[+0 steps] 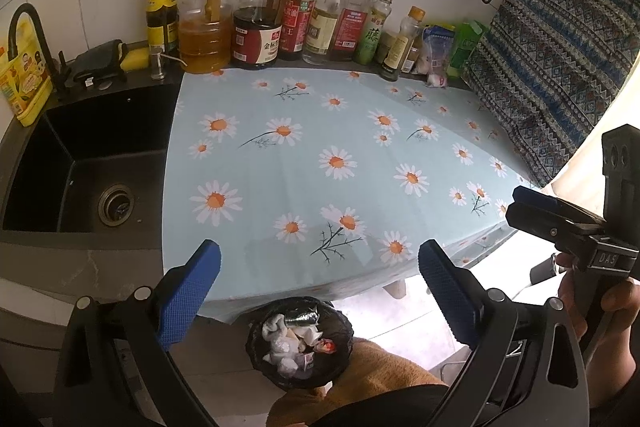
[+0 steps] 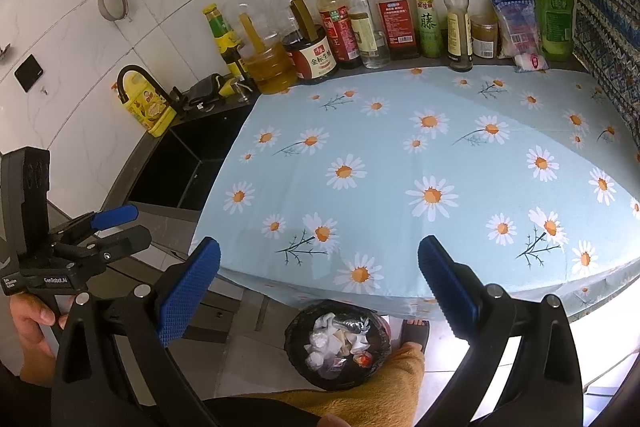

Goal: Collect trash

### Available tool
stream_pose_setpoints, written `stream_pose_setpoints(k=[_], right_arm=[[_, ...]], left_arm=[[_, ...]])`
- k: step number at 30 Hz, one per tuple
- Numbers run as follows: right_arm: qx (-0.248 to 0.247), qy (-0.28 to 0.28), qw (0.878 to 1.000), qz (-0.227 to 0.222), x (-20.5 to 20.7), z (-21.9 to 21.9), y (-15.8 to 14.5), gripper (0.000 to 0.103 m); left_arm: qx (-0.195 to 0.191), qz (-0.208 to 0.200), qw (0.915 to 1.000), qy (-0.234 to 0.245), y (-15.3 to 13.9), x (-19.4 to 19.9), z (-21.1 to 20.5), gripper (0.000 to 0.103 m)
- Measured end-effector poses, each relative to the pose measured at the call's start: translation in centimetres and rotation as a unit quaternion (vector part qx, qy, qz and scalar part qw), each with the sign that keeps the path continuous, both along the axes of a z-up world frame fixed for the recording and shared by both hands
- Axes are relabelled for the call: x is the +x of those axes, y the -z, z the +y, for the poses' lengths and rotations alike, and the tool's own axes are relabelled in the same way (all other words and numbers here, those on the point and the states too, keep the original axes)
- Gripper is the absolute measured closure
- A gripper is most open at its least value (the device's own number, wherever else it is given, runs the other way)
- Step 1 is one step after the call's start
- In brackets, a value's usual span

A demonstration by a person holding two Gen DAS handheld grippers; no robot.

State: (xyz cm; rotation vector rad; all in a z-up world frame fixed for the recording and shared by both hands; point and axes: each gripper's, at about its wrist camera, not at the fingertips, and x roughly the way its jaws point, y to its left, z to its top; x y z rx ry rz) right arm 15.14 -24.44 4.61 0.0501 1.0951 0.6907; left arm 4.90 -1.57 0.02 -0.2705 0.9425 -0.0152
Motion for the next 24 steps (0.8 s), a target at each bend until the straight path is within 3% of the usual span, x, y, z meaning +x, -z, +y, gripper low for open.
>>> stream_pose_setpoints(k=[24], right_arm=[[-0.001,-0.014,1.000,0.000,-0.23,0.42,-0.15,0.005]], left_arm=[[-0.013,0.010,0.9999,-0.004,-0.06,-0.50,-0.31,0.007]])
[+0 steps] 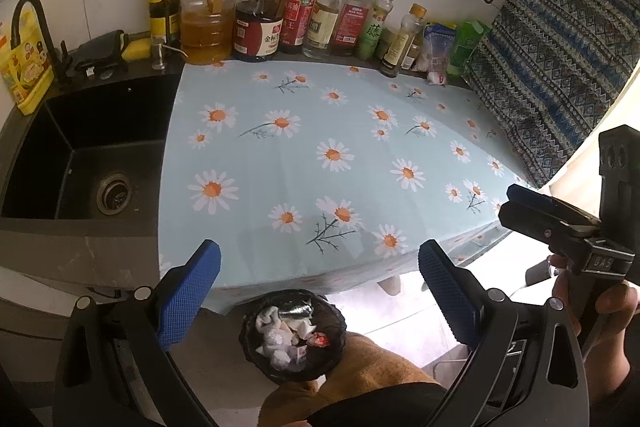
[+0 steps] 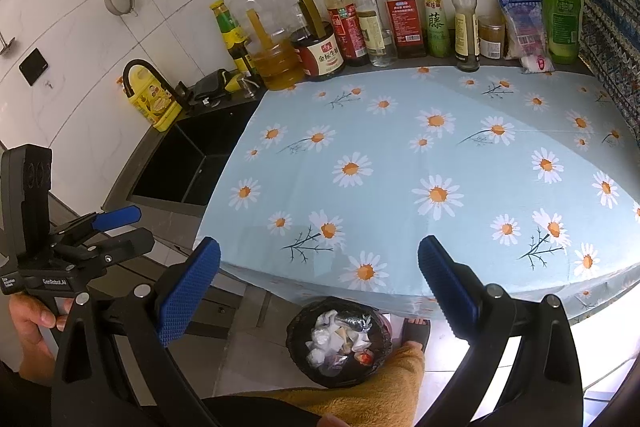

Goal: Collect trash

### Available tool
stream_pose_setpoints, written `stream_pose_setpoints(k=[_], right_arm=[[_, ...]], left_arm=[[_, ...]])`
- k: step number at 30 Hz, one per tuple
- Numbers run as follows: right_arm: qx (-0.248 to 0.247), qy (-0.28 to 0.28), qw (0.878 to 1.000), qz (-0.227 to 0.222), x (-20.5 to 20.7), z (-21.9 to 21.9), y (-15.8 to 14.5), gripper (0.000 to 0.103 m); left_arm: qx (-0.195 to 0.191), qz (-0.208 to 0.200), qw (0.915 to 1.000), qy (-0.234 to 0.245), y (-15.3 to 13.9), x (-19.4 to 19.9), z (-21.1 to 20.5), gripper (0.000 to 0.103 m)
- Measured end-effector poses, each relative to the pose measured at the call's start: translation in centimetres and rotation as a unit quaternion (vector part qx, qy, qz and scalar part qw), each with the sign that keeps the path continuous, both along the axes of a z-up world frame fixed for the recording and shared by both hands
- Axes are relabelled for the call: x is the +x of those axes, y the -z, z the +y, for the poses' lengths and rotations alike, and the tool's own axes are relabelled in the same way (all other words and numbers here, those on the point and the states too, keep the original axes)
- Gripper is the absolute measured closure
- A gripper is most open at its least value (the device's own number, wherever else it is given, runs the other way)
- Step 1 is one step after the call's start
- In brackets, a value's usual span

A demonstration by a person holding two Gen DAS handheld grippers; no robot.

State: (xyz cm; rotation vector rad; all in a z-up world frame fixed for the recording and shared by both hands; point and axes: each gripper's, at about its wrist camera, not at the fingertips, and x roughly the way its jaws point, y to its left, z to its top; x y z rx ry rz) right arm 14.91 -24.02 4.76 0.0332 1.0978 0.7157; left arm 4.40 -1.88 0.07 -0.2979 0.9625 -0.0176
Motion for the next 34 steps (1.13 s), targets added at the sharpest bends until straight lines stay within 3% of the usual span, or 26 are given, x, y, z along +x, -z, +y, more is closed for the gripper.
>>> stream_pose_setpoints(k=[34], right_arm=[[0.002,0.002,1.000,0.007,0.67,0.10,0.48,0.005]], left_arm=[[0.008,0.003,0.9999,-0.011,0.23,0.33,-0.08,0.007]])
